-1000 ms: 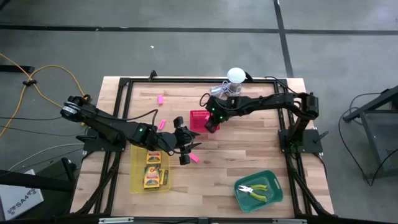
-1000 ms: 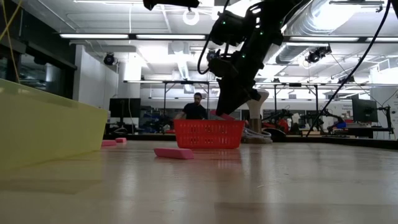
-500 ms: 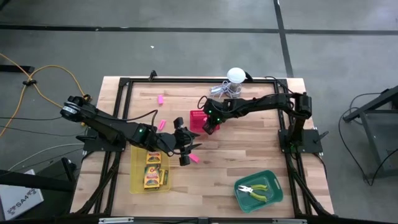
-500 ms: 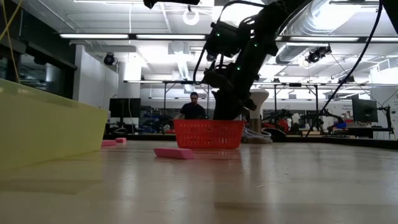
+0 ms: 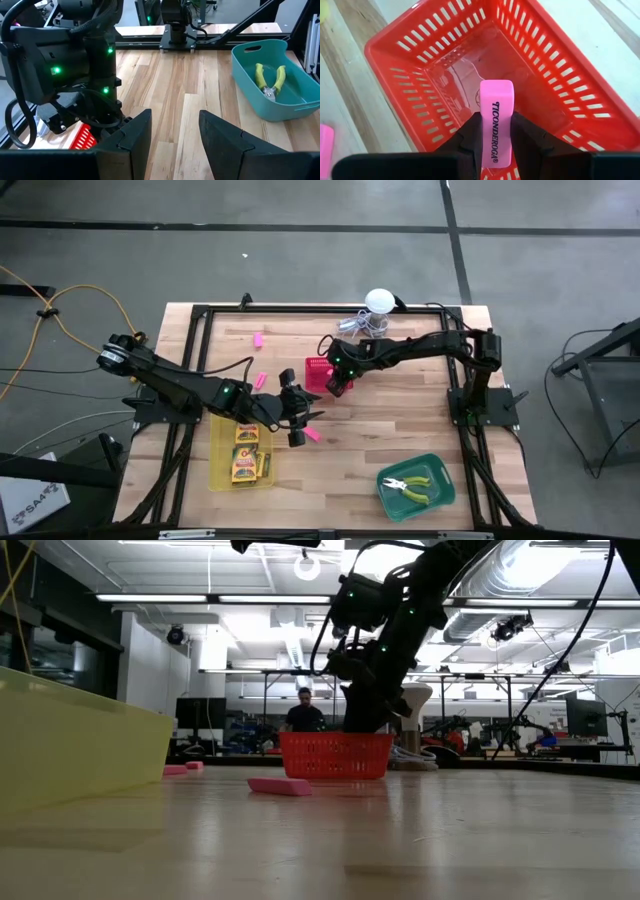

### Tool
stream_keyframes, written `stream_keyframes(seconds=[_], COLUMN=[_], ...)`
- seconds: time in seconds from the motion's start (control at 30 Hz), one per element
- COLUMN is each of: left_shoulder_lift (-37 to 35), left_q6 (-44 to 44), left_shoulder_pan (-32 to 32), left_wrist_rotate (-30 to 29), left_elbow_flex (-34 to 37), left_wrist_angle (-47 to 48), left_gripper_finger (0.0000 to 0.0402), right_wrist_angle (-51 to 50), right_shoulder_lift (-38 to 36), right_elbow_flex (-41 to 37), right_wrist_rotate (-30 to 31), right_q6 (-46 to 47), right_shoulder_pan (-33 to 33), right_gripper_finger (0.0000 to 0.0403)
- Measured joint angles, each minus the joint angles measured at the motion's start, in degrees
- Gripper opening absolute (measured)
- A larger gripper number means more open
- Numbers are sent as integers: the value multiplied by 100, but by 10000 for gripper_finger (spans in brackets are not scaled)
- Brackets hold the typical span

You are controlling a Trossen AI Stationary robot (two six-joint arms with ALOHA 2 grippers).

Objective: Pick & Place School Supplies
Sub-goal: Put the pink eraser into the red bin

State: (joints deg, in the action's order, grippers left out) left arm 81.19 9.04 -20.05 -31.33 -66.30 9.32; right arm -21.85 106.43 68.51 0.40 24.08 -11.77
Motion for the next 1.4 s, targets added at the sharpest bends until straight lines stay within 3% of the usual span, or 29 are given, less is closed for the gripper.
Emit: stream_keyframes(seconds=[0.9,1.2,1.4], left_shoulder_lift=[0,0,0], left_q6=[-3,-4,-4], left_shoulder_pan=[0,0,-2], left_wrist_rotate=[0,0,0], left_elbow_flex=[0,0,0], left_wrist_angle=[4,4,7], left_gripper_finger=[159,159,159], right_wrist_angle=[16,167,164], right_shoulder_lift=[0,-2,-2], right_elbow_flex=[0,0,0], right_wrist_rotate=[-36,-36,-34], right_q6=[-325,-324,-287], right_shoulder_pan=[0,0,0], right_gripper_finger=[74,150,164])
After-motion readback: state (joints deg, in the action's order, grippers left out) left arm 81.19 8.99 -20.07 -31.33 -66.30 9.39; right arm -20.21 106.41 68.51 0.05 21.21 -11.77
